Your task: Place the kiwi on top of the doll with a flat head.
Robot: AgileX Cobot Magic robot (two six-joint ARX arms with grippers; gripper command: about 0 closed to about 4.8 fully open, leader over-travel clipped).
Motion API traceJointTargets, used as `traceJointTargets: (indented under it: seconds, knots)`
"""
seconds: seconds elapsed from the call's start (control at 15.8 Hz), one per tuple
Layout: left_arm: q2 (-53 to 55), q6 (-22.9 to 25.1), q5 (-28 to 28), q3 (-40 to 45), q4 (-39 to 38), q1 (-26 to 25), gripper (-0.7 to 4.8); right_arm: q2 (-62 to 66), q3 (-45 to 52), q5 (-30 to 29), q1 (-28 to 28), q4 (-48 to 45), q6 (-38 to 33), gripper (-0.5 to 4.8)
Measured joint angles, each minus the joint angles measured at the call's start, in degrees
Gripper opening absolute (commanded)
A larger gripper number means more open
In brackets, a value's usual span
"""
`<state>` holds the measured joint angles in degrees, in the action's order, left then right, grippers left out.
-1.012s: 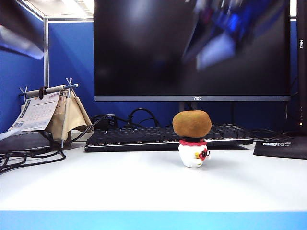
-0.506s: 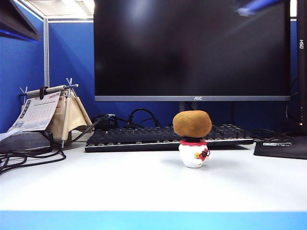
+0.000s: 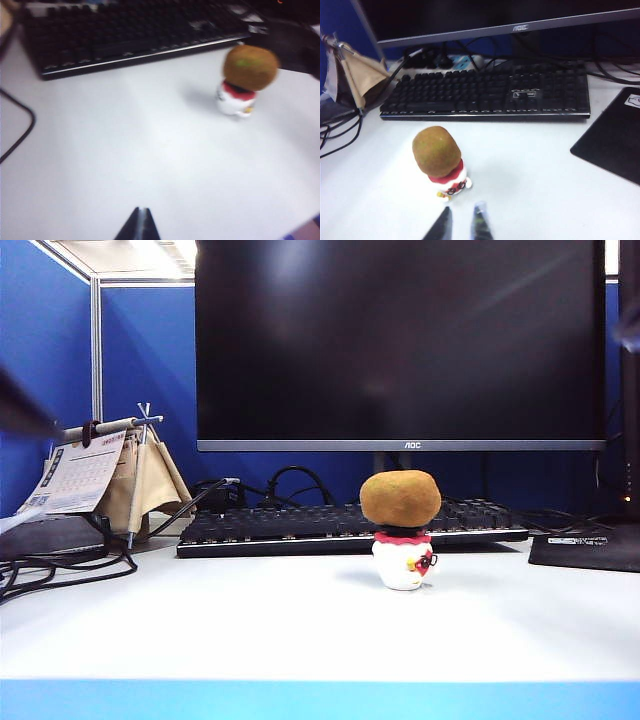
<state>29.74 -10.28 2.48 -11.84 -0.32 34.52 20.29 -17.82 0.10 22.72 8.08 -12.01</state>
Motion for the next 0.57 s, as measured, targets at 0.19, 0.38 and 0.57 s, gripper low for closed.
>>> traceJointTargets:
  seconds: [0.19,0.38,0.57]
  knots:
    - [0.04,-0.09,1.20,4.74,4.28,0.00,-0.06,-5.18,3.26,0.50,0.02,-0.83,-0.20,0.39]
    - [0.00,-2.45,1.18,7.17,4.83,0.00,-0.05,-6.67,6.75,2.69,0.02,1.62,-0.17,0.39]
    - [0.02,-2.64,1.20,8.24,6.21,0.00,-0.06,-6.64,11.45,4.02,0.02,3.13,-0.17,0.39]
